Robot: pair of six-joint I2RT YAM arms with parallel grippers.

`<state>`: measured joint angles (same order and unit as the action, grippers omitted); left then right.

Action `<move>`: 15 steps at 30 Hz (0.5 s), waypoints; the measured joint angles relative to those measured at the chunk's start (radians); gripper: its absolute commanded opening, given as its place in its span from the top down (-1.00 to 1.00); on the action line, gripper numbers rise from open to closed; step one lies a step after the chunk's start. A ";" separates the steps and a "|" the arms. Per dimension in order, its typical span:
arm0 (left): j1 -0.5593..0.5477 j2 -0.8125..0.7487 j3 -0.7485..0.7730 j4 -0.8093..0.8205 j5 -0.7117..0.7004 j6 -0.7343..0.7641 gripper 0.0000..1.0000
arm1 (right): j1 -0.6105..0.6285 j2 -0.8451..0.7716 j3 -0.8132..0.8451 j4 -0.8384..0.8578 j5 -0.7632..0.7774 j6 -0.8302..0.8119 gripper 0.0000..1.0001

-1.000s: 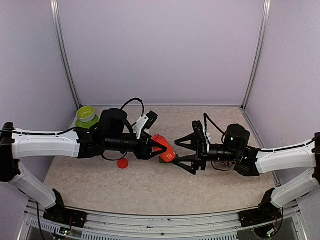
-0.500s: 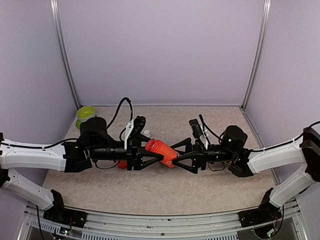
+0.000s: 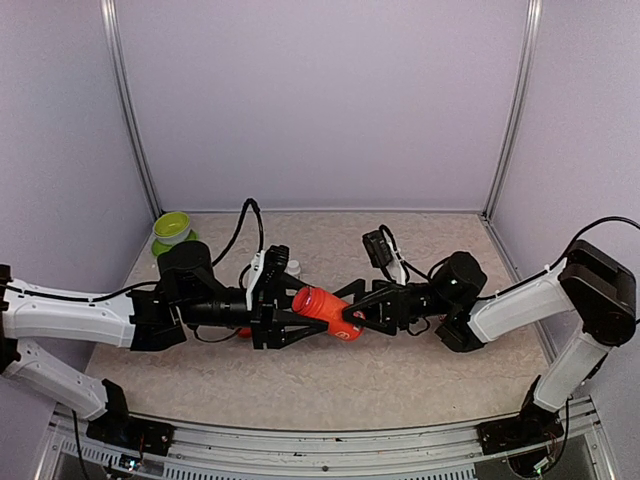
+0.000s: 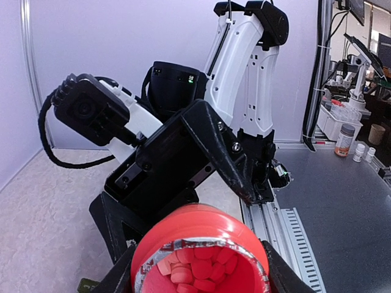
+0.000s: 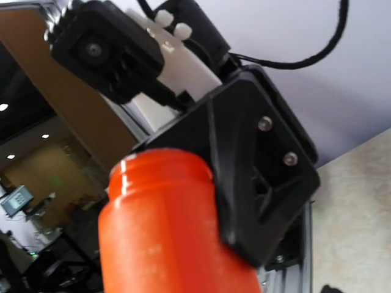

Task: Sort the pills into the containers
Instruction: Pass from the left arm to the right

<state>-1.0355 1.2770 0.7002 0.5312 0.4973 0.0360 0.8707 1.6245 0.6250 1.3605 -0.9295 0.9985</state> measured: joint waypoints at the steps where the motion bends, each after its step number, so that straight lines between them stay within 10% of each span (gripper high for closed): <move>1: 0.000 0.002 0.000 0.002 0.003 0.001 0.15 | 0.002 0.011 0.005 0.016 -0.007 0.016 -0.70; 15: -0.007 0.009 -0.013 0.073 0.002 0.017 0.16 | 0.038 0.095 0.045 0.166 -0.066 0.135 -0.36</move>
<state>-1.0428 1.2861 0.6868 0.6041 0.4988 0.0528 0.9085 1.7191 0.6697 1.5261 -0.9951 1.1336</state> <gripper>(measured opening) 0.514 0.727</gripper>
